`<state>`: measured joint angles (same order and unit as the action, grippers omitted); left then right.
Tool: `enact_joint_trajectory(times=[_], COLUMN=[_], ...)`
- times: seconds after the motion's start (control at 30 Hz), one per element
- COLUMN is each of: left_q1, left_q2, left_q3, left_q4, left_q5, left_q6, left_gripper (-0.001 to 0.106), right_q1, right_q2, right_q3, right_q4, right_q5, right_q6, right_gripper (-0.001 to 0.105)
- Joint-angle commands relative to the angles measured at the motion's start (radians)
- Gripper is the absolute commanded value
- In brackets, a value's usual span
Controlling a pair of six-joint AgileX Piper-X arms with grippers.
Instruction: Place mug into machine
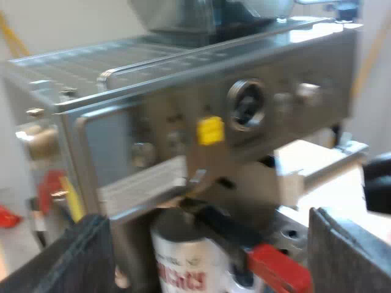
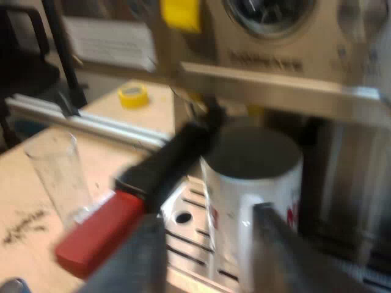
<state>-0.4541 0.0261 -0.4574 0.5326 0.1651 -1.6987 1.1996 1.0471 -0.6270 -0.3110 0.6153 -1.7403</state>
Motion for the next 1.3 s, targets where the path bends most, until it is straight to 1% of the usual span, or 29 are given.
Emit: enact_joint_trajectory(times=[0.03, 0.13, 0.2, 0.23, 0.3, 0.43, 0.5, 0.53, 0.63, 0.7, 0.77, 0.8, 0.87, 0.9, 1.0, 1.17, 1.3], left_q1=[-0.005, -0.005, -0.005, -0.005, -0.005, -0.005, -0.005, -0.005, -0.005, -0.005, -0.005, -0.005, -0.005, -0.005, -0.005, -0.005, -0.005], left_q2=[-0.004, -0.004, -0.006, -0.006, -0.006, -0.006, -0.006, -0.006, -0.006, -0.006, -0.006, -0.006, -0.006, -0.006, -0.006, -0.006, -0.006], left_q3=[-0.028, -0.047, -0.057, -0.059, -0.064, -0.068, -0.084, -0.090, -0.125, -0.156, -0.162, -0.171, -0.171, -0.171, -0.171, -0.171, -0.171], left_q4=[0.055, 0.073, 0.079, 0.079, 0.083, 0.088, 0.104, 0.105, 0.117, 0.169, 0.184, 0.225, 0.234, 0.234, 0.234, 0.234, 0.234], left_q5=[0.030, 0.050, 0.051, 0.051, 0.056, 0.056, 0.056, 0.056, 0.056, 0.056, 0.056, 0.056, 0.056, 0.056, 0.056, 0.056, 0.057], left_q6=[0.000, 0.000, 0.000, 0.000, 0.000, 0.000, 0.000, 0.000, 0.000, 0.000, 0.000, 0.000, 0.000, 0.000, 0.000, 0.000, 0.000], left_gripper=[0.067, 0.067, 0.067, 0.067, 0.067, 0.067, 0.067, 0.067, 0.067, 0.067, 0.067, 0.067, 0.067, 0.067, 0.067, 0.067, 0.067], right_q1=[0.037, 0.070, 0.075, 0.075, 0.075, 0.075, 0.075, 0.075, 0.072, 0.072, 0.072, 0.072, 0.072, 0.060, 0.040, -0.001, -0.034], right_q2=[-0.008, -0.002, 0.009, 0.012, 0.037, 0.094, 0.143, 0.160, 0.214, 0.234, 0.260, 0.293, 0.336, 0.376, 0.424, 0.467, 0.473], right_q3=[-0.016, -0.029, -0.047, -0.051, -0.087, -0.157, -0.206, -0.217, -0.255, -0.270, -0.290, -0.320, -0.356, -0.395, -0.446, -0.499, -0.510], right_q4=[0.002, 0.002, 0.002, 0.002, 0.002, 0.002, 0.002, 0.002, 0.002, 0.002, 0.002, 0.002, 0.002, 0.002, 0.002, 0.002, 0.001], right_q5=[0.043, 0.108, 0.169, 0.174, 0.204, 0.224, 0.270, 0.279, 0.279, 0.279, 0.279, 0.283, 0.303, 0.300, 0.302, 0.302, 0.295], right_q6=[-0.022, -0.022, -0.022, -0.022, -0.022, -0.022, -0.022, -0.022, -0.022, -0.024, -0.023, -0.031, -0.044, -0.044, -0.044, -0.044, -0.044], right_gripper=[0.000, 0.000, 0.000, 0.000, 0.000, 0.000, 0.000, 0.000, 0.000, 0.000, 0.000, 0.000, 0.000, 0.000, 0.000, 0.000, 0.000])
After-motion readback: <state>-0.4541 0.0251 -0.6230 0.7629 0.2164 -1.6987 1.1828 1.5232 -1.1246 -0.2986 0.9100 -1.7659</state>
